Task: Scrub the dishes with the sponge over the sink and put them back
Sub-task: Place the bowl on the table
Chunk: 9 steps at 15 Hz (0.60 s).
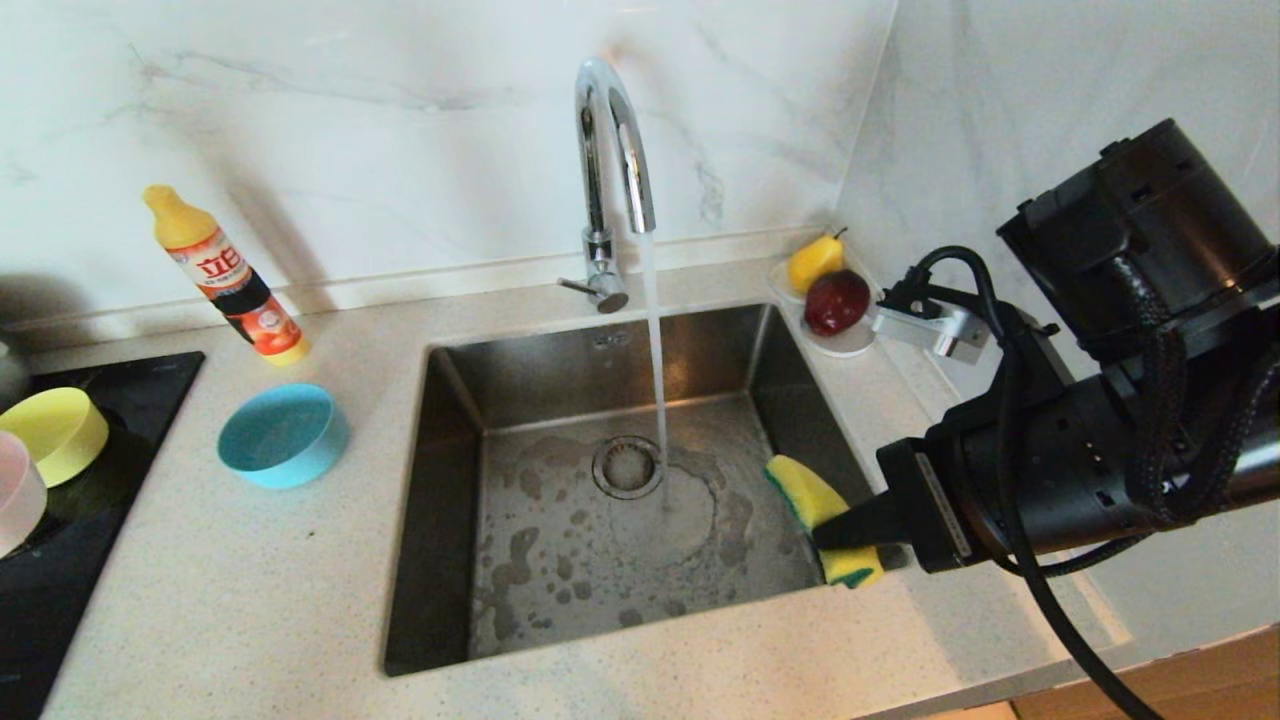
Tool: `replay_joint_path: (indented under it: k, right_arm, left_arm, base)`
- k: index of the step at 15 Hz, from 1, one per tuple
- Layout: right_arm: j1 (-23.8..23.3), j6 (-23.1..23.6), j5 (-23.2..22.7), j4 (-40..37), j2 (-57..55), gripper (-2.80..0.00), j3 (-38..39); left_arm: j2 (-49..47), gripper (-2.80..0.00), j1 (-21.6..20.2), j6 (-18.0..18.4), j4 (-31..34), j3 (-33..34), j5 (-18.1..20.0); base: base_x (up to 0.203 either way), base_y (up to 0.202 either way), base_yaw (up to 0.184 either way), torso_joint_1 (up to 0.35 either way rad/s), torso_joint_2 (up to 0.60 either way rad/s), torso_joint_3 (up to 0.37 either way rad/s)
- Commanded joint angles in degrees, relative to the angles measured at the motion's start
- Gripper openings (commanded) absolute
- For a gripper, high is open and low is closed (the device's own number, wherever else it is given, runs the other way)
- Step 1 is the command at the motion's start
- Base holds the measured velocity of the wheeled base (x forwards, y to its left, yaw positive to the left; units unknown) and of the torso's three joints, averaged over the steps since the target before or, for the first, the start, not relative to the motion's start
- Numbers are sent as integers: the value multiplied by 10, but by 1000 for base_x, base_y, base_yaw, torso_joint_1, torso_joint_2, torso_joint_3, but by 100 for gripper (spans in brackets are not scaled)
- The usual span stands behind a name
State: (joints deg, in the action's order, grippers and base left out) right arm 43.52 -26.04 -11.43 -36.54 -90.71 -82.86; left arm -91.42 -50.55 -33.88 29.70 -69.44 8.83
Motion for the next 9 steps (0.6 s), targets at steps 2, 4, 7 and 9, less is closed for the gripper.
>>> replay_joint_path:
  k: [2, 4, 7, 9]
  right_arm:
    - [-1, -1, 0, -1, 4, -280, 0]
    - [-2, -1, 0, -1, 4, -280, -1]
    - [-5, -1, -1, -1, 4, -280, 0]
    - [-6, -1, -2, -1, 3, -280, 1]
  left_arm:
    - [-91, -280, -49, -1, -28, 17, 7]
    - [-113, -280, -64, 0, -31, 20, 9]
    - [-147, -280, -68, 0, -45, 28, 13]
    - [-163, -280, -71, 1, -48, 34, 13]
  base:
    - [0, 0, 0, 0, 0, 0]
    - [0, 0, 0, 0, 0, 0]
    - [0, 0, 0, 0, 0, 0]
    - [0, 0, 0, 0, 0, 0]
